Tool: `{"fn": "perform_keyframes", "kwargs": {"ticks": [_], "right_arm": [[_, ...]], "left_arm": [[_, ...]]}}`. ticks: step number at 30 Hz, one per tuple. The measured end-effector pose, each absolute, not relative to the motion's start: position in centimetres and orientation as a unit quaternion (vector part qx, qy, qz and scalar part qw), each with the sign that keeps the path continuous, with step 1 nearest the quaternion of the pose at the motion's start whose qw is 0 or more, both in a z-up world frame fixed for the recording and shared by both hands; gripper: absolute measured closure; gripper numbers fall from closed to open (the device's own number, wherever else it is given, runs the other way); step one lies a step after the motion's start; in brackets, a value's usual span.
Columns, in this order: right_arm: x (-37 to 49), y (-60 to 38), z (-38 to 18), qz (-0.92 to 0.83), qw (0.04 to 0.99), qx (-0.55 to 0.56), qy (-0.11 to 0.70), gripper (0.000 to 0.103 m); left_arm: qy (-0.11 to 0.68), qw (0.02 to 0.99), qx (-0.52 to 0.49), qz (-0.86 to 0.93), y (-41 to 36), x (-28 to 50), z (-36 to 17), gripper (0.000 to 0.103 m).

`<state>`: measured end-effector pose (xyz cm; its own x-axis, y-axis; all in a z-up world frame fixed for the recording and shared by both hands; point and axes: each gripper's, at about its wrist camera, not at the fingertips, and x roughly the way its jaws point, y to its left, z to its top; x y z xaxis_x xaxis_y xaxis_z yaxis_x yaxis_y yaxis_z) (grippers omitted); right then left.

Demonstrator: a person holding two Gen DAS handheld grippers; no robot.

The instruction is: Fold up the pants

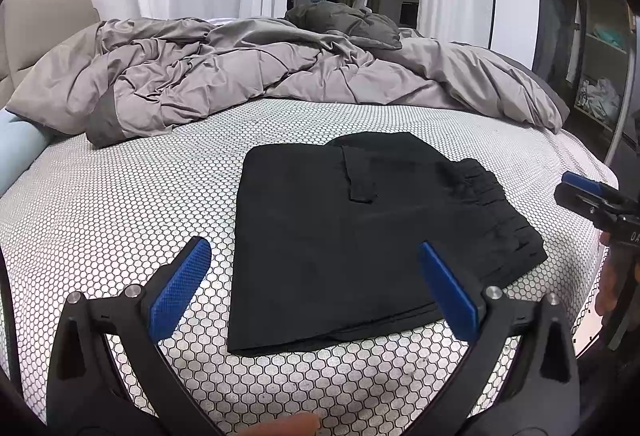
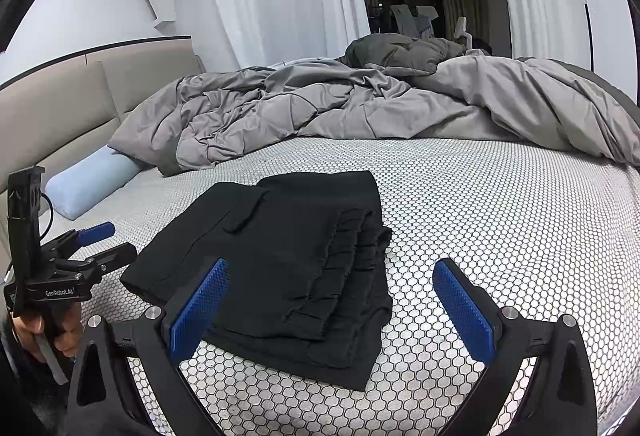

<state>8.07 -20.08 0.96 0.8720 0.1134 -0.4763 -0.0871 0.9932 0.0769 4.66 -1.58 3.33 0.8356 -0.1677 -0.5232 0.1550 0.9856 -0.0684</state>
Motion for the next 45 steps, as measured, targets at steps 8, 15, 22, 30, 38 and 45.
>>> {"fn": "perform_keyframes", "kwargs": {"ticks": [8,15,22,30,38,45], "right_arm": [[8.1,-20.1,1.0,0.052,0.967,0.026,0.248,0.0],[8.0,-20.0,0.9,0.054,0.967,0.026,0.248,0.0],[8.1,-20.0,1.0,0.054,0.966,0.026,0.25,0.0],[8.2,-20.0,0.9,0.053,0.966,0.026,0.25,0.0],[8.3,-20.2,0.9,0.054,0.967,0.026,0.249,0.0],[8.4,-20.3,1.0,0.054,0.967,0.026,0.248,0.0]], "left_arm": [[0.273,0.958,-0.01,-0.085,-1.2,4.8,3.3,0.001],[0.273,0.958,-0.01,-0.084,-1.0,5.0,3.3,0.001],[0.273,0.958,-0.009,-0.085,-0.8,5.0,3.2,0.001],[0.271,0.959,-0.007,-0.083,-0.9,4.8,3.3,0.001],[0.271,0.959,-0.005,-0.086,-0.5,5.0,3.3,0.001],[0.272,0.958,-0.005,-0.087,-0.5,5.0,3.3,0.001]]}}
